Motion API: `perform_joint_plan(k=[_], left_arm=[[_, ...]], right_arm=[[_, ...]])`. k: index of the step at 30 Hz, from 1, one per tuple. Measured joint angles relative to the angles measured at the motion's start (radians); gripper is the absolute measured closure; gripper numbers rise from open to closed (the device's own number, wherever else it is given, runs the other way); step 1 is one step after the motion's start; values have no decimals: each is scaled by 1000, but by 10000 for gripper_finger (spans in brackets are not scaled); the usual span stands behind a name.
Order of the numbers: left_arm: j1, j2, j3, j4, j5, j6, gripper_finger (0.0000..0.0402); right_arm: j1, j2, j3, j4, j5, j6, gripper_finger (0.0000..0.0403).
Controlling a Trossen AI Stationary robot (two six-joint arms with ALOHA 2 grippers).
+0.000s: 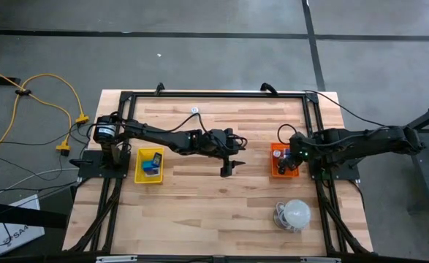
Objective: Pick & Place Office items
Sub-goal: Put the black charger adapter into the orange bin
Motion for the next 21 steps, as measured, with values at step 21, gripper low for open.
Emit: perform_joint_plan(k=[21], left_arm=[[0, 0, 0, -13, 0, 0, 139]], right_arm=[[0, 0, 1, 23, -147, -3, 255]])
